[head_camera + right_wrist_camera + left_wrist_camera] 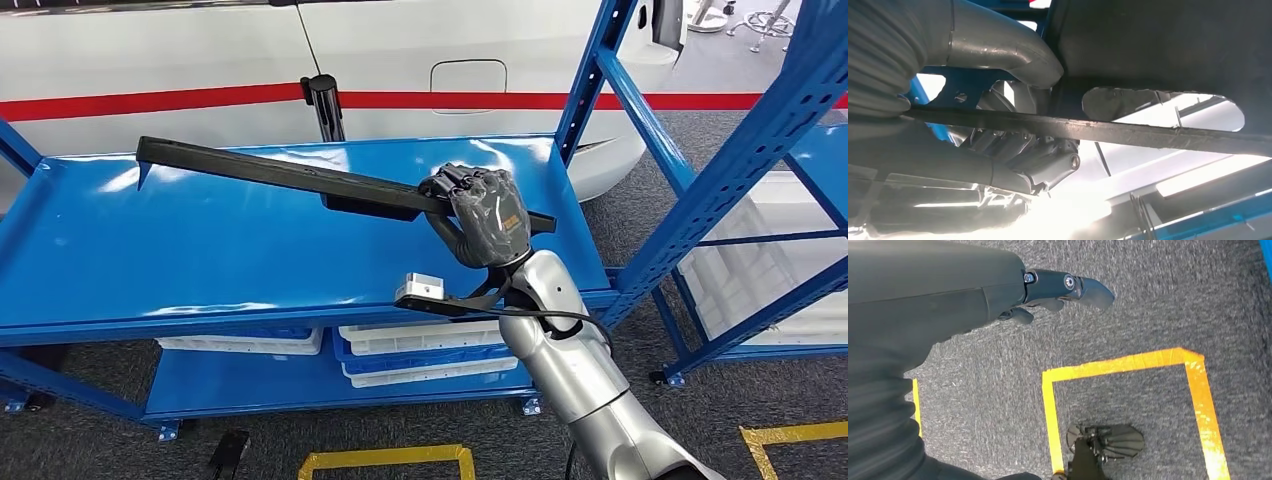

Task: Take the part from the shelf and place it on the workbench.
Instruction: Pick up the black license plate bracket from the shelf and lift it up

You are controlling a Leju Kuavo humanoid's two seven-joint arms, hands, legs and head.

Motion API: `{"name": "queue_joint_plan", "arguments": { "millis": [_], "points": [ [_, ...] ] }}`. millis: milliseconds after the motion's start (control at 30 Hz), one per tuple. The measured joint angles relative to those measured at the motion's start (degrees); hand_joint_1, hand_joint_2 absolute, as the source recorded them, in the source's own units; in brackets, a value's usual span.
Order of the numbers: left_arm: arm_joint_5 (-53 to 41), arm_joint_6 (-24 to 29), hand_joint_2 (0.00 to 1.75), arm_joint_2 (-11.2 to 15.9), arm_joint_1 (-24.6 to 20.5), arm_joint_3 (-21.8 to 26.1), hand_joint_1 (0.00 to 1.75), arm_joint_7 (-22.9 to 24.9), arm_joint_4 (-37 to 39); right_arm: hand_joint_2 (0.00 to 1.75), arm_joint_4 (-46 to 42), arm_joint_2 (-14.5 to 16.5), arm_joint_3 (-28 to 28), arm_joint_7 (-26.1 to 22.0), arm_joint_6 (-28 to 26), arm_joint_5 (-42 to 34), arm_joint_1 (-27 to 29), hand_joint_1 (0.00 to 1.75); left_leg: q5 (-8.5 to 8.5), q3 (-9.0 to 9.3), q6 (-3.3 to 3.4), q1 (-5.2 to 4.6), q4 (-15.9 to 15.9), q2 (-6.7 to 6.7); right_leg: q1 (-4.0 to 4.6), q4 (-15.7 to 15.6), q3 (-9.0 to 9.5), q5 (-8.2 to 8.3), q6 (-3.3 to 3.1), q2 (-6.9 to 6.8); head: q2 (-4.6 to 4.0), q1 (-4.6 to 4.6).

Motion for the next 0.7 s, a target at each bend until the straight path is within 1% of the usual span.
{"name": "queue_joint_plan", "arguments": {
  "millis": [33,67,100,133,167,200,233,267,300,333,367,400,433,467,500,533,567,600,633,667,700],
  "points": [
    [-0.1,0.0,1.75,0.0,0.0,0.0,0.0,0.0,0.0,1.75,0.0,0.0,0.0,0.0,0.0,0.0,-0.1,1.75,-0.2,-0.29,-0.3,0.1,0.2,-0.1,-0.36,-0.1,-0.33,0.43,-0.34,-0.07,0.0,0.08],
    [-0.1,0.0,1.75,0.1,0.0,0.0,0.0,0.0,0.0,1.75,0.0,0.0,0.0,0.0,0.0,0.1,-0.1,1.75,-1.41,-0.75,-0.66,0.22,1.0,-0.19,-0.71,-0.2,-0.71,0.97,-0.88,-0.14,0.0,-0.02],
    [-0.2,0.1,1.75,0.1,0.0,0.0,0.0,0.1,0.0,1.75,0.0,0.1,0.0,0.0,0.0,0.1,-0.2,1.75,-3.62,-1.42,-1.04,0.38,2.8,-0.27,-1.07,-0.3,-1.21,1.59,-1.41,-0.23,0.0,-0.13],
    [-0.2,0.1,1.75,0.2,0.0,0.0,0.0,0.1,0.0,1.75,0.0,0.2,0.0,0.0,0.0,0.1,-0.2,1.75,-6.72,-2.35,-1.46,0.63,5.9,-0.31,-1.26,-0.3,-1.73,2.23,-1.76,-0.31,0.0,-0.22],
    [-0.2,0.1,1.75,0.2,0.0,0.0,0.0,0.2,0.0,1.75,0.0,0.2,0.0,0.0,0.1,0.1,-0.2,1.75,-9.68,-3.29,-1.86,0.8,9.8,-0.3,-1.24,-0.2,-2.5,2.84,-2.01,-0.33,0.0,-0.35],
    [-0.2,0.1,1.75,0.3,0.0,0.0,0.0,0.2,0.0,1.75,0.0,0.2,0.0,0.0,0.1,0.1,-0.2,1.75,-11.61,-4.05,-2.22,0.97,13.6,-0.3,-1.24,-0.1,-3.27,3.41,-1.97,-0.36,0.0,-0.4],
    [-0.2,0.1,1.75,0.4,0.0,0.0,0.0,0.2,0.0,1.75,0.0,0.2,0.0,0.0,0.1,0.1,-0.1,1.75,-12.24,-4.31,-2.51,1.15,16.3,-0.29,-1.29,0.0,-4.08,3.96,-1.83,-0.37,0.0,-0.39],
    [-0.2,0.1,1.75,0.4,0.0,0.0,0.0,0.2,0.0,1.75,0.0,0.2,0.0,0.0,0.2,0.1,0.0,1.75,-11.49,-3.66,-2.75,1.38,17.1,-0.28,-1.4,0.2,-4.89,4.43,-1.59,-0.38,0.0,-0.42],
    [-0.2,0.1,1.75,0.5,0.0,0.0,0.0,0.2,0.0,1.75,0.0,0.2,0.0,0.0,0.2,0.1,0.0,1.75,-9.97,-2.04,-2.97,1.64,15.9,-0.27,-1.57,0.5,-5.67,4.83,-1.28,-0.38,0.0,-0.43],
    [-0.2,0.1,1.75,0.5,0.0,0.0,0.0,0.2,0.0,1.75,0.0,0.2,0.0,0.0,0.2,0.1,0.1,1.75,-8.4,0.46,-3.21,1.92,13.0,-0.27,-1.75,0.9,-6.39,5.17,-0.96,-0.37,0.0,-0.44],
    [-0.2,0.1,1.75,0.5,-0.1,0.0,0.0,0.2,0.0,1.75,0.0,0.2,0.0,0.0,0.2,0.1,0.1,1.75,-7.8,3.34,-3.53,2.09,9.1,-0.35,-1.79,1.3,-7.06,5.46,-0.6,-0.36,0.0,-0.49],
    [-0.2,0.1,1.75,0.5,-0.1,0.0,0.0,0.2,0.0,1.75,0.0,0.3,0.0,0.0,0.2,0.1,0.1,1.75,-7.88,5.73,-3.6,2.13,5.5,-0.52,-1.75,1.6,-7.6,5.77,-0.22,-0.34,0.0,-0.51],
    [-0.2,0.1,1.75,0.5,-0.2,0.0,0.0,0.2,0.0,1.75,0.0,0.3,0.0,0.0,0.2,0.1,0.0,1.75,-8.38,7.24,-3.56,2.08,3.0,-0.66,-1.59,1.9,-7.97,6.14,0.24,-0.33,0.0,-0.51],
    [-0.2,0.1,1.75,0.4,-0.2,0.0,0.0,0.2,0.0,1.75,0.0,0.3,0.0,0.0,0.2,0.1,0.0,1.75,-8.92,7.77,-3.29,1.84,1.7,-0.8,-1.39,1.9,-8.25,6.59,0.75,-0.33,0.01,-0.52],
    [-0.2,0.0,1.75,0.5,-0.2,0.0,0.0,0.2,0.0,1.75,0.0,0.3,0.0,0.0,0.2,0.1,0.0,1.75,-8.75,7.56,-2.66,1.56,1.3,-0.83,-1.25,1.8,-8.43,7.11,1.39,-0.33,0.01,-0.48],
    [-0.2,0.0,1.75,0.4,-0.2,0.0,0.0,0.1,0.0,1.75,0.0,0.3,0.0,-0.1,0.2,0.2,0.1,1.75,-8.26,7.11,-1.9,1.42,1.3,-0.64,-1.23,1.8,-8.7,7.33,1.88,-0.35,0.0,-0.49],
    [-0.2,0.0,1.75,0.4,-0.2,0.0,0.0,0.1,0.0,1.75,0.0,0.3,0.0,-0.1,0.2,0.2,0.2,1.75,-7.65,6.56,-0.96,1.23,1.2,-0.5,-1.28,2.2,-9.26,6.79,2.06,-0.36,0.01,-0.51],
    [-0.2,0.0,1.75,0.4,-0.2,0.0,0.0,0.1,0.0,1.75,0.0,0.2,0.0,-0.1,0.2,0.2,0.2,1.75,-6.96,5.89,0.03,1.11,1.1,-0.32,-1.34,3.6,-10.19,5.25,1.97,-0.38,0.01,-0.39],
    [-0.2,0.0,1.75,0.4,-0.3,0.0,0.0,0.0,0.0,1.75,0.0,0.2,0.0,-0.1,0.2,0.2,0.3,1.75,-6.25,5.1,0.83,1.03,1.0,-0.16,-1.45,6.2,-11.37,2.86,1.62,-0.39,0.01,-0.28],
    [-0.2,0.0,1.75,0.5,-0.3,0.0,0.0,0.0,0.0,1.75,0.0,0.1,0.0,-0.2,0.2,0.2,0.3,1.75,-5.58,4.23,1.35,0.84,1.0,-0.11,-1.45,9.9,-12.64,0.19,1.29,-0.38,0.01,-0.15],
    [-0.2,0.0,1.75,0.5,-0.3,0.0,0.0,0.0,0.0,1.75,0.0,0.1,0.0,-0.2,0.2,0.2,0.3,1.75,-4.87,3.31,1.64,0.67,1.0,-0.05,-1.41,13.9,-13.7,-1.98,1.23,-0.38,0.0,-0.01]
  ]
}}
